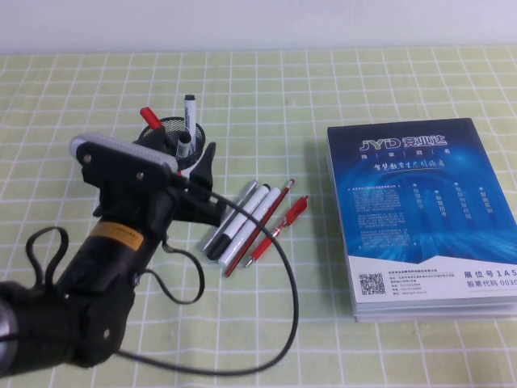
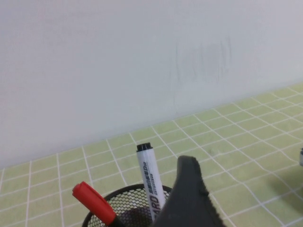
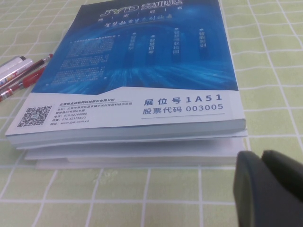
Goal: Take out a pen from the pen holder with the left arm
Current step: Pick up the pen from the pen holder
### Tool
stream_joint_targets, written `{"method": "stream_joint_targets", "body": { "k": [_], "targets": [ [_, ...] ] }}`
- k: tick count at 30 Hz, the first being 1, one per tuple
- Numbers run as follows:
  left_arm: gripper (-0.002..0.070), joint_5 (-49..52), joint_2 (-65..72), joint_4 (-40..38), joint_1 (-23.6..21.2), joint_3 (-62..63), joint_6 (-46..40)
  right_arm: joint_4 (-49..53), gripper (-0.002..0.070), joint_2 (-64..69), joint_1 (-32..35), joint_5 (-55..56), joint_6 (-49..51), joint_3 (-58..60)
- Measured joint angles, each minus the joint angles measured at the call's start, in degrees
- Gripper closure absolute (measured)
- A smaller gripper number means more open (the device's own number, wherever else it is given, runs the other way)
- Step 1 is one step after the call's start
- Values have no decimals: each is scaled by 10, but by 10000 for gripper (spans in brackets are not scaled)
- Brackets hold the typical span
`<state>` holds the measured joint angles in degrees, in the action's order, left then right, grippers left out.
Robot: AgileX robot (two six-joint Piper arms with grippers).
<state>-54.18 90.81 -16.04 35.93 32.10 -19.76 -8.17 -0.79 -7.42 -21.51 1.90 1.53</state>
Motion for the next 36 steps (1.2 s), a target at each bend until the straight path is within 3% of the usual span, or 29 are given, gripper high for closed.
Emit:
{"method": "stream_joint_targets", "body": {
  "k": [10, 19, 28, 36],
  "targets": [
    [213, 0, 75, 13, -40, 55, 9, 0, 691, 0, 0, 0, 0, 0],
    [335, 1, 111, 32, -53, 89, 11, 0, 691, 0, 0, 0, 0, 0],
    [375, 4, 129, 57, -63, 100, 13, 0, 691, 0, 0, 0, 0, 0],
    [593, 4, 134, 62, -63, 100, 13, 0, 691, 0, 0, 0, 0, 0]
  ]
}}
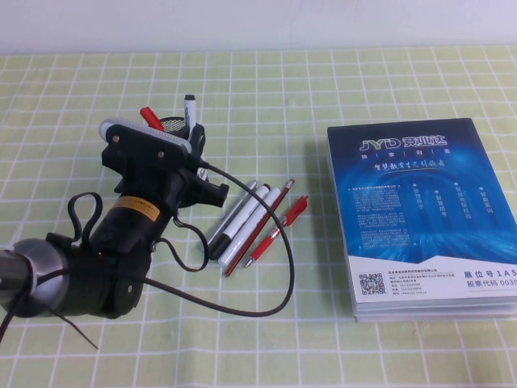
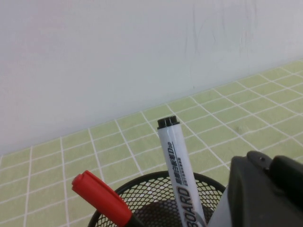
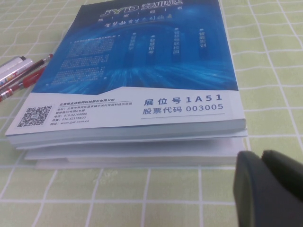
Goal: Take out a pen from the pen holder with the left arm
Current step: Pick up the pen from the pen holder
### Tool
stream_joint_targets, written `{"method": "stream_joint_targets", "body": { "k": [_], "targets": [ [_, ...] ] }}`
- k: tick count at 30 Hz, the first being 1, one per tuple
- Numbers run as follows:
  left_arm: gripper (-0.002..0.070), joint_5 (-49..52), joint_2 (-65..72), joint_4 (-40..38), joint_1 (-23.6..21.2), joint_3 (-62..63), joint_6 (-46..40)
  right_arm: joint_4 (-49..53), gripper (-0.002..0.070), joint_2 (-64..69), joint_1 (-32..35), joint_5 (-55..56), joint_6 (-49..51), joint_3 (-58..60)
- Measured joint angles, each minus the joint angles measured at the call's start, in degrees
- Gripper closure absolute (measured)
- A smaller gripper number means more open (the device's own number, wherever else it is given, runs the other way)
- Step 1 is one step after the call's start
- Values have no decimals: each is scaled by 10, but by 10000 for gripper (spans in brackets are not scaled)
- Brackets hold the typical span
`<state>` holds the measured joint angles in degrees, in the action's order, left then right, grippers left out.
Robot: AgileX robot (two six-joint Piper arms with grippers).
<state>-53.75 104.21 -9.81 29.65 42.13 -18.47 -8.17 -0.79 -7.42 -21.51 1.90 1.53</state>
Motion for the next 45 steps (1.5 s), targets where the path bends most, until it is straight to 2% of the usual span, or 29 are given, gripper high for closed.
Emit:
{"method": "stream_joint_targets", "body": {
  "k": [1, 4, 14, 17, 22, 25, 29, 45],
  "targets": [
    [626, -3, 0, 0, 0, 0, 0, 0, 691, 0, 0, 0, 0, 0],
    [662, -8, 0, 0, 0, 0, 0, 0, 691, 0, 0, 0, 0, 0],
    [673, -10, 0, -2, 0, 0, -28, 0, 691, 0, 0, 0, 0, 0],
    [625, -10, 0, -3, 0, 0, -38, 0, 691, 0, 0, 0, 0, 0],
    [417, -9, 0, -3, 0, 0, -34, 0, 691, 0, 0, 0, 0, 0],
    [355, -9, 0, -4, 0, 0, -31, 0, 691, 0, 0, 0, 0, 0],
    [334, -9, 0, -4, 0, 0, -23, 0, 691, 0, 0, 0, 0, 0],
    [329, 51, 18, -4, 0, 51, -17, 0, 691, 0, 0, 0, 0, 0]
  ]
}}
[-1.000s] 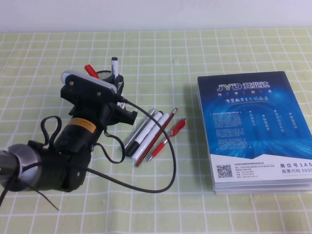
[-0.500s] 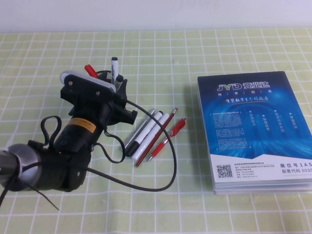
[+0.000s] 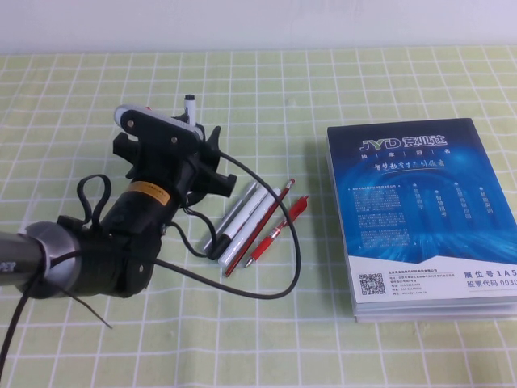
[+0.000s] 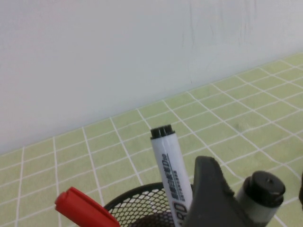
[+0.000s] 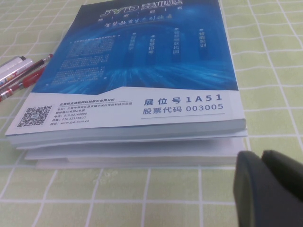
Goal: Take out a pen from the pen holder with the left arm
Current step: Pick up the pen from the pen holder
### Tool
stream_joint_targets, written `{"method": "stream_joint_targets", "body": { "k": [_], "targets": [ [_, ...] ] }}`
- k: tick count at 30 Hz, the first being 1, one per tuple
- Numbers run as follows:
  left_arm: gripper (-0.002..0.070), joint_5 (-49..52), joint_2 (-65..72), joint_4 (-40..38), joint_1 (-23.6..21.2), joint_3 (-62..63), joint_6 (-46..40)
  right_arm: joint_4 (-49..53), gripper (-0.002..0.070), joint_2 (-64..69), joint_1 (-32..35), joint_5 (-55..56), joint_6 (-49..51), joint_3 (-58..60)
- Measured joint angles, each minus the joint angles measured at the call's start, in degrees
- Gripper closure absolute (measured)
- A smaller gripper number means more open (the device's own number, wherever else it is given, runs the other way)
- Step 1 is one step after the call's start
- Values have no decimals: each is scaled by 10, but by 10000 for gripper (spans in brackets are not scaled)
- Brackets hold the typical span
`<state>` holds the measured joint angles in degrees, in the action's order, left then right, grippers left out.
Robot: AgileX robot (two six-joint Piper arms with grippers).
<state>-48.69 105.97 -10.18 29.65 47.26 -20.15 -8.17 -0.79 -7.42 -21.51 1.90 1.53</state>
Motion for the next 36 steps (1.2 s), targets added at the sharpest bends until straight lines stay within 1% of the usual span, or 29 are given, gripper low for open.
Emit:
{"method": "stream_joint_targets", "body": {
  "k": [6, 14, 17, 20, 27, 34, 36],
  "targets": [
    [328, 2, 17, 1, 0, 5, -6, 0, 691, 0, 0, 0, 0, 0],
    [331, -2, 28, 3, 0, 22, -43, 0, 691, 0, 0, 0, 0, 0],
    [361, -3, 28, 3, 0, 22, -63, 0, 691, 0, 0, 0, 0, 0],
    [406, -3, 28, 3, 0, 23, -74, 0, 691, 0, 0, 0, 0, 0],
    [463, -3, 29, 3, 0, 23, -77, 0, 691, 0, 0, 0, 0, 0],
    [551, -3, 29, 3, 0, 23, -81, 0, 691, 0, 0, 0, 0, 0],
    [559, -4, 29, 3, 0, 23, -83, 0, 691, 0, 0, 0, 0, 0]
  ]
}}
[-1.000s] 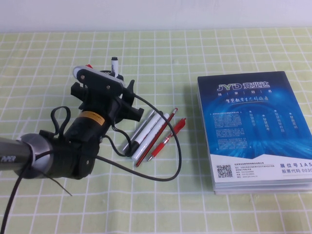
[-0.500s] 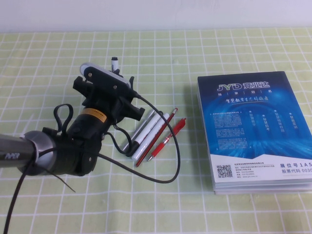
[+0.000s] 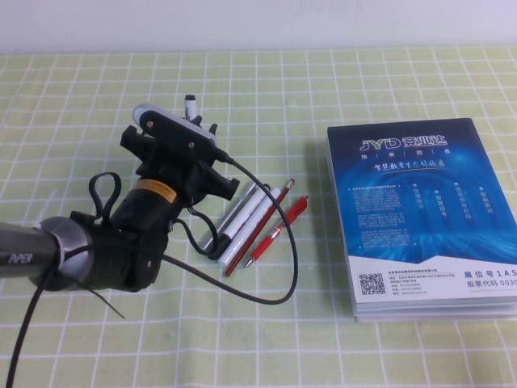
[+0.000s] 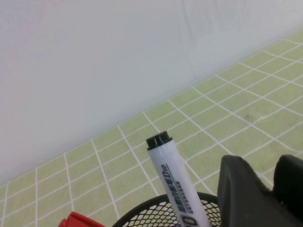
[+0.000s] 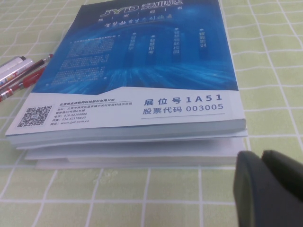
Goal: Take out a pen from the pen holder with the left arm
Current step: Pick up the pen from the pen holder
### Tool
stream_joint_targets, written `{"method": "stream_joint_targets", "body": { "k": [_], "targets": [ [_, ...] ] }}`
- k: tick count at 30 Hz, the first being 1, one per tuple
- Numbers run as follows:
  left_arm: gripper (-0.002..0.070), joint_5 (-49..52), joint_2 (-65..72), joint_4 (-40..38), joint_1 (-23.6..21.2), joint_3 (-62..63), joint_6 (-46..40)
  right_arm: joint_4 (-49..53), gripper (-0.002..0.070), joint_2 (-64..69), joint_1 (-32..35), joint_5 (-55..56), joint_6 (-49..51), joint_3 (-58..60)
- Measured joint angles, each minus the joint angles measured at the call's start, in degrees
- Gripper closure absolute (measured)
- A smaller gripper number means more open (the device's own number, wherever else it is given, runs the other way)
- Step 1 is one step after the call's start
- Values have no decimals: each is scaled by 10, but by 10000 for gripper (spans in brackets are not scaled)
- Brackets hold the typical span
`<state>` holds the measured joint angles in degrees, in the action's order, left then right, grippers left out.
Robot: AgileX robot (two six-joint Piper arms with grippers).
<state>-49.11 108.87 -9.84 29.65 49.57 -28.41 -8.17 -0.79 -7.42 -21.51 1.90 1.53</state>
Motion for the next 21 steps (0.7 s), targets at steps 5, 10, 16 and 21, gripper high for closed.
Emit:
{"method": "stream_joint_targets", "body": {
  "k": [5, 10, 16, 21],
  "targets": [
    [560, -4, 0, 0, 0, 0, -2, 0, 691, 0, 0, 0, 0, 0],
    [567, -1, -6, 0, 0, 0, -16, 0, 691, 0, 0, 0, 0, 0],
    [568, 34, -51, -2, 0, 0, -18, 0, 691, 0, 0, 0, 0, 0],
    [570, 71, -106, -5, 0, 0, -18, 0, 691, 0, 0, 0, 0, 0]
  ]
}}
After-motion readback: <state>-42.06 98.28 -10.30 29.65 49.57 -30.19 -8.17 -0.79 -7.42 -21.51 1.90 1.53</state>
